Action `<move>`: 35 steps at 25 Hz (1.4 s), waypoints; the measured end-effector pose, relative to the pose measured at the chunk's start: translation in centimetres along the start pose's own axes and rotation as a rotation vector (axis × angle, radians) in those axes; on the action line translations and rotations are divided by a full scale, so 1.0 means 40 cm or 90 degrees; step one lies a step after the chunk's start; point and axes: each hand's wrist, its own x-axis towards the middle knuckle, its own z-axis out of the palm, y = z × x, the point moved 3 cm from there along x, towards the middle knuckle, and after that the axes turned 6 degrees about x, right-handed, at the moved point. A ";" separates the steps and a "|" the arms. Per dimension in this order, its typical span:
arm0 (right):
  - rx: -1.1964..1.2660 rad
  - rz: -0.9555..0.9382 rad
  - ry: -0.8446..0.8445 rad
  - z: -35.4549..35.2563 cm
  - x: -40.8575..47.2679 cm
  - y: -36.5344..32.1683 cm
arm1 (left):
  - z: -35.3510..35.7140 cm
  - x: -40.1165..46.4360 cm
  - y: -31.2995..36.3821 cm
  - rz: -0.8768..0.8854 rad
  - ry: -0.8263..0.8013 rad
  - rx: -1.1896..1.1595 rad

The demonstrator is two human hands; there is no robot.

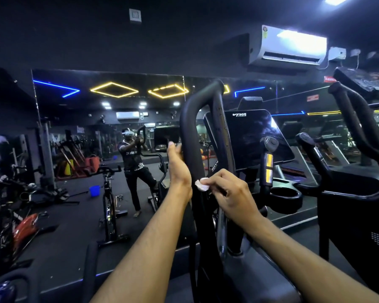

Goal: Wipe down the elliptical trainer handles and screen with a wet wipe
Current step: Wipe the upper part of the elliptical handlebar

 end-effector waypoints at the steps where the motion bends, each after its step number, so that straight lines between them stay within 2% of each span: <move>1: 0.002 0.021 -0.001 -0.006 0.002 0.012 | -0.012 -0.024 -0.023 -0.015 0.000 -0.022; 4: -0.010 0.074 -0.006 0.007 -0.026 -0.018 | -0.054 -0.130 -0.142 -0.062 0.003 -0.058; 6: -0.025 0.020 -0.120 0.005 -0.055 -0.048 | -0.074 -0.199 -0.197 -0.109 0.018 -0.038; 8: -0.040 0.014 -0.223 -0.025 -0.017 -0.035 | -0.077 -0.247 -0.226 -0.161 -0.013 -0.005; 9: -0.048 0.038 -0.225 -0.037 0.020 -0.020 | -0.076 -0.258 -0.234 -0.176 -0.029 0.007; 12: -0.062 0.086 -0.124 -0.021 0.057 -0.022 | -0.082 -0.264 -0.249 -0.196 -0.034 0.027; 14: -0.083 0.053 -0.128 0.004 0.005 -0.047 | -0.079 -0.267 -0.247 -0.197 -0.039 0.019; 16: -0.116 0.011 -0.231 -0.003 -0.037 -0.065 | -0.078 -0.268 -0.250 -0.195 -0.037 0.008; 18: -0.131 -0.025 -0.359 -0.029 0.001 -0.081 | -0.078 -0.271 -0.248 -0.198 -0.044 0.000; 19: -0.138 -0.052 -0.390 -0.036 0.043 -0.090 | -0.078 -0.271 -0.247 -0.197 -0.045 -0.005; 23: -0.320 -0.204 -0.332 -0.011 0.241 -0.104 | -0.071 -0.285 -0.223 -0.201 -0.045 -0.020; 27: -0.542 -0.248 -0.440 0.062 0.258 -0.140 | -0.074 -0.278 -0.224 -0.190 -0.059 -0.017; 29: -0.586 -0.235 -0.492 0.081 0.218 -0.163 | -0.076 -0.277 -0.229 -0.194 -0.058 -0.019; 35: -0.599 -0.252 -0.549 0.079 0.099 -0.172 | -0.081 -0.282 -0.231 -0.199 -0.071 -0.052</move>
